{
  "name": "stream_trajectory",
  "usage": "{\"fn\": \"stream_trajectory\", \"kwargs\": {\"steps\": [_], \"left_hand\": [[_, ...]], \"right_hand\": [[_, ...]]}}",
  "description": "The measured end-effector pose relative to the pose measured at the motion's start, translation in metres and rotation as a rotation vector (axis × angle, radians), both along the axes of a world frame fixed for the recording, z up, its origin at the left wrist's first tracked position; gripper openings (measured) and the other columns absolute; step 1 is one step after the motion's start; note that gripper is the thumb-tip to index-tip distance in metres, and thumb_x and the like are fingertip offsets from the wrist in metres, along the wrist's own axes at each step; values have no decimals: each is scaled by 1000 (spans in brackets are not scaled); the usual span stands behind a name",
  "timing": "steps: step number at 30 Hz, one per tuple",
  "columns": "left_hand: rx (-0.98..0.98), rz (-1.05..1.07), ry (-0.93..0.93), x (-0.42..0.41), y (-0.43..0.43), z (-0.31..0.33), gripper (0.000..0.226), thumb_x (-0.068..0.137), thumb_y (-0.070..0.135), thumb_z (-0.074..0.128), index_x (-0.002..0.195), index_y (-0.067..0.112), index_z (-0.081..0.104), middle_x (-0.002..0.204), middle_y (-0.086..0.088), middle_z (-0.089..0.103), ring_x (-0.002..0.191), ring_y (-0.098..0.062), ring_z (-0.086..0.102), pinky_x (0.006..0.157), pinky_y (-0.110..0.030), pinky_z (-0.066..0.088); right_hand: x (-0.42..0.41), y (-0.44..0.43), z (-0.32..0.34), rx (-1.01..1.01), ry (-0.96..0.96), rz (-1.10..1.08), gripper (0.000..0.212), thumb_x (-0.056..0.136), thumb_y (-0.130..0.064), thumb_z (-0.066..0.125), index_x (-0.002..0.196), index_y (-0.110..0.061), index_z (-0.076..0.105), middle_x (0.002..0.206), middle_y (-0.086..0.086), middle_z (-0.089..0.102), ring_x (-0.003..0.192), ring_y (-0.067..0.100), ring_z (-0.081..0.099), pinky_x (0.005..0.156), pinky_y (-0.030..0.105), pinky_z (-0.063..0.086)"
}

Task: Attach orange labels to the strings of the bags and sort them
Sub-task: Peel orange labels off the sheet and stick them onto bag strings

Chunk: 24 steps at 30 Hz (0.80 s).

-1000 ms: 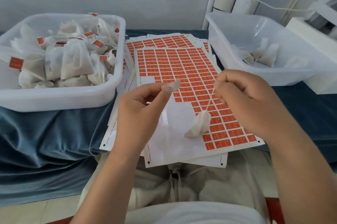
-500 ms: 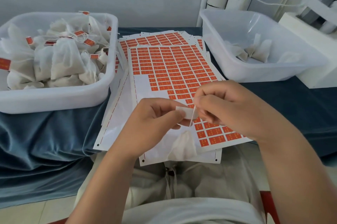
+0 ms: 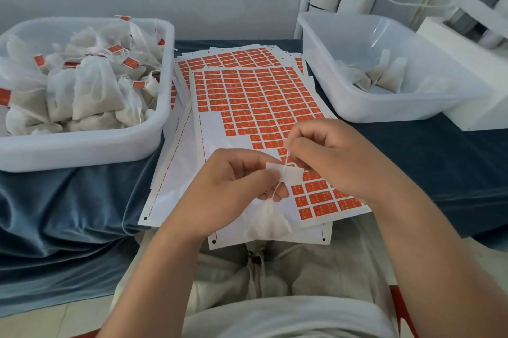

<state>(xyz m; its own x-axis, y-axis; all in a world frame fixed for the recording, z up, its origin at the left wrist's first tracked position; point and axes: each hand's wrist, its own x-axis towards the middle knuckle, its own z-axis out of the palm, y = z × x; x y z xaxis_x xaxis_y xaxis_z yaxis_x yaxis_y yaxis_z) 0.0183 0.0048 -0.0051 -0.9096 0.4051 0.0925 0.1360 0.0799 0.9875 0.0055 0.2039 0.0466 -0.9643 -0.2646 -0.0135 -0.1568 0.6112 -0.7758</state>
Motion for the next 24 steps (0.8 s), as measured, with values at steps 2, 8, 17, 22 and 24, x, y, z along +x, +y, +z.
{"fn": "stream_trajectory", "kwargs": {"steps": [2,8,17,22,24], "left_hand": [[-10,8,12,-2,0,1,24,95,19,60,92,17,83,81,1,78,76,-13,72,76,-19,55],[-61,46,52,-3,-5,3,49,103,47,51,73,13,70,73,9,66,75,-4,60,78,-14,48],[213,125,-315,-11,-4,-9,63,100,51,38,87,4,79,64,-5,58,62,-15,51,81,-39,44],[408,21,-457,-17,-5,-12,37,94,43,60,87,9,71,53,0,50,49,-11,43,59,-26,45],[419,-29,-456,-17,-6,-12,31,87,46,66,78,18,75,50,6,48,48,-8,41,57,-22,45]], "right_hand": [[-1,-2,-3,-23,-12,-22,30,103,-30,57,75,-24,66,81,-4,72,74,10,69,64,12,56],[-2,-6,-4,-127,-2,-62,30,106,-24,56,79,-20,69,76,-5,72,64,5,68,60,8,50],[0,-8,-2,-414,-71,-57,27,107,-18,51,91,-15,72,89,-6,78,77,13,73,65,20,56],[0,-13,-5,-574,-152,34,38,99,-25,52,67,-33,71,92,1,79,66,11,67,61,21,53],[0,-15,-7,-616,-175,41,40,98,-24,52,62,-33,67,94,3,80,62,10,65,59,21,53]]}}
